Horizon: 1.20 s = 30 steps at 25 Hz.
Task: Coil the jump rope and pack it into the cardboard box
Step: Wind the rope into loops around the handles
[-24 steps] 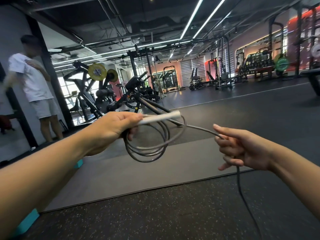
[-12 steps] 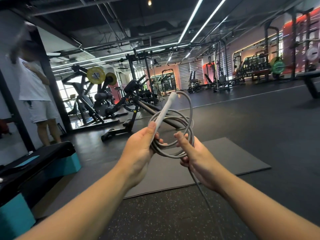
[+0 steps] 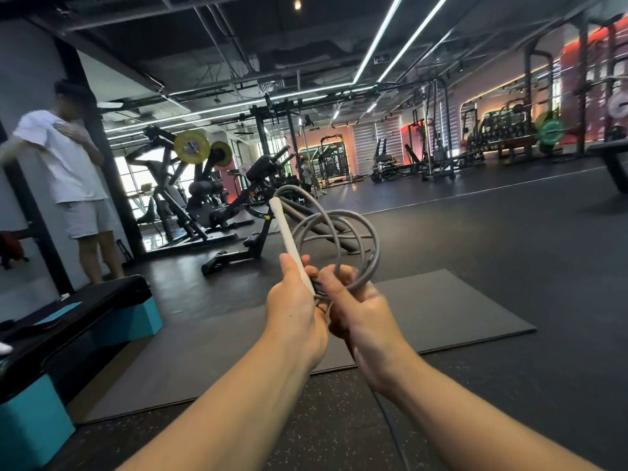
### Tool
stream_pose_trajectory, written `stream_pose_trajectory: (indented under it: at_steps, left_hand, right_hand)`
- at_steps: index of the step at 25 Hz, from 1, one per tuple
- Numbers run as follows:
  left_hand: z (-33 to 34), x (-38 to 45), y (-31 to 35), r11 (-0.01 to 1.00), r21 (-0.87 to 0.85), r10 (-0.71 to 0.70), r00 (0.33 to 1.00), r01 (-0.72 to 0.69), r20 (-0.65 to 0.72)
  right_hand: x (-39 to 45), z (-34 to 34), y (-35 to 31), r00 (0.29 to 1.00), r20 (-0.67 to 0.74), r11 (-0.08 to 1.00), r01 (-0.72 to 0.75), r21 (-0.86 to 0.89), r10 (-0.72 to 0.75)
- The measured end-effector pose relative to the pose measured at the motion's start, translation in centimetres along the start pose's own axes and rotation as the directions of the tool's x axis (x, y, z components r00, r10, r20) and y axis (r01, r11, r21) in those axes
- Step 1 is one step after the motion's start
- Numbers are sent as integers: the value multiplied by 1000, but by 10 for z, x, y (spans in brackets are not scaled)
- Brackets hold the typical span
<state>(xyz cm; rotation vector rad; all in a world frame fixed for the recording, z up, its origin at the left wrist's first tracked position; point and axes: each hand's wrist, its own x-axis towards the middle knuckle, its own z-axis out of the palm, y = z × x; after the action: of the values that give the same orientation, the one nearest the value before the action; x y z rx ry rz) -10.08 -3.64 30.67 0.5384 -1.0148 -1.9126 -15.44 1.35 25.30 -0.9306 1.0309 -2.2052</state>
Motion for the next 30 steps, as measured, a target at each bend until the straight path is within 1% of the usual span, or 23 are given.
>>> stream_pose_trajectory:
  at_steps: [1, 3, 5, 7, 11, 14, 16, 18, 21, 23, 24, 27, 29, 30]
  left_hand:
    - [4, -3, -2, 999, -22, -28, 1000, 27, -13]
    - [7, -6, -4, 999, -34, -24, 1000, 23, -15]
    - [1, -3, -9, 998, 70, 7, 1000, -7, 3]
    - [-10, -1, -15, 972, 233, 35, 999, -43, 37]
    - [-23, -6, -24, 863, 479, 137, 987, -158, 79]
    - [-26, -7, -22, 784, 579, 182, 975, -223, 130]
    - [-28, -4, -18, 771, 577, 162, 959, -269, 231]
    - [-31, -2, -10, 819, 509, 105, 942, -264, 319]
    - [-37, -2, -5, 870, 444, 44, 932, -213, 360]
    - [-37, -4, -6, 891, 408, 43, 932, -198, 359]
    - [-36, -5, -8, 898, 400, 43, 940, -185, 339]
    - [-32, -7, -18, 926, 357, 27, 965, -122, 261]
    - [-34, -9, -20, 932, 350, 1, 969, -90, 246]
    - [-36, -9, -20, 929, 361, -13, 968, -81, 251]
  right_hand:
    - [-1, 4, 5, 1000, -22, 1000, 15, 5, -15]
    - [0, 9, 9, 997, -54, 998, 53, -32, -54]
    - [2, 10, 10, 993, -36, 988, 106, -115, -111]
    - [1, 8, 6, 990, 28, 976, 139, -168, -136]
    - [-2, -1, 2, 995, 99, 984, 50, -173, -33]
    - [-2, -6, 0, 988, 150, 983, -7, -184, 35]
    - [-1, -7, 0, 987, 150, 993, -37, -112, 53]
    - [-1, -9, -3, 987, 153, 998, -48, -44, 55]
    - [-5, -8, -6, 977, 186, 993, -114, 41, 104]
    - [-9, -6, -6, 974, 196, 986, -132, 105, 109]
    - [-11, -5, -4, 979, 183, 987, -116, 111, 94]
    - [-18, -4, 1, 994, 108, 999, -31, 16, 29]
    - [-17, -5, 5, 997, 73, 999, 4, -51, -1]
    - [-16, -7, 6, 996, 84, 998, 18, -60, -13]
